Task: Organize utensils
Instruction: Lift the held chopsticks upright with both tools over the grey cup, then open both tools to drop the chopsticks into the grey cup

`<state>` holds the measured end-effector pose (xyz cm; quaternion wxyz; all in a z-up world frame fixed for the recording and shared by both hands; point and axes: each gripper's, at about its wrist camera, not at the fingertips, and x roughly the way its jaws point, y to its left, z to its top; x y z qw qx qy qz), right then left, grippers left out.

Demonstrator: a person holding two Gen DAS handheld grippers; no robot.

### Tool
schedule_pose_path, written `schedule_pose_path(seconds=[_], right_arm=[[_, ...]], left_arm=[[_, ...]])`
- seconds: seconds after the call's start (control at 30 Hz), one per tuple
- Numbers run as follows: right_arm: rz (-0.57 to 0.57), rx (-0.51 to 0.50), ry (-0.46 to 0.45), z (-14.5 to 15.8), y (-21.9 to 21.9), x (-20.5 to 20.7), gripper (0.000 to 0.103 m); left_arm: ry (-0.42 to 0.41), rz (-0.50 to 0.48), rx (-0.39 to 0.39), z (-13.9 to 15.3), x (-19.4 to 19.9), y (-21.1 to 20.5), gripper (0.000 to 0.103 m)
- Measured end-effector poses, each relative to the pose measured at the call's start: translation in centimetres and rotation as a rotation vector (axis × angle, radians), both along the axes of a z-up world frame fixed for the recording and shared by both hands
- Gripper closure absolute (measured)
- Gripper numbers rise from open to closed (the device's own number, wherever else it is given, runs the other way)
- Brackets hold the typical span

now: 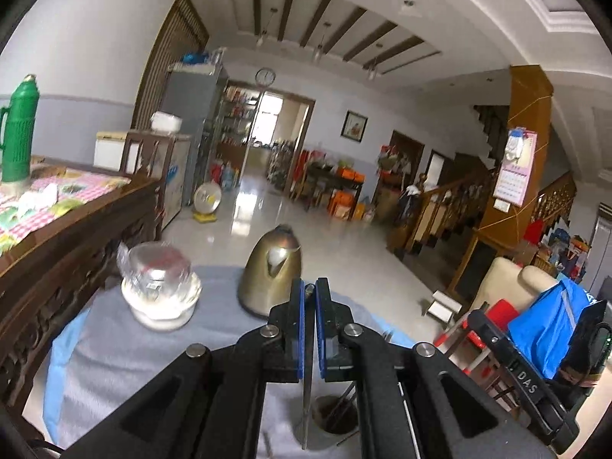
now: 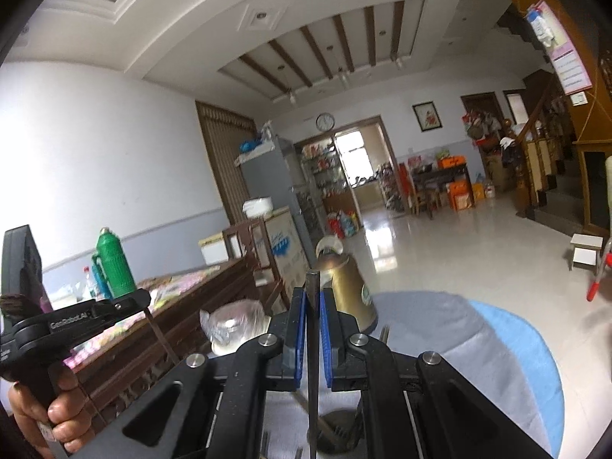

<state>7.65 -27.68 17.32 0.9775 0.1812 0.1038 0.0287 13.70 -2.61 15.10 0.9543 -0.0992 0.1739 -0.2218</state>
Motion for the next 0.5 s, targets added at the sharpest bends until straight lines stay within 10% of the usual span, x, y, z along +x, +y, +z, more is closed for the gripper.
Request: schedule_pose_path(seconds=[0.5], right_arm=[[-0.105,-0.050,-0.012,-1.1,-0.3,2.5,0.095]], left_arm=[[-0.091,-0.014,-0.009,-1.8,0.7,-5.2,0.097]])
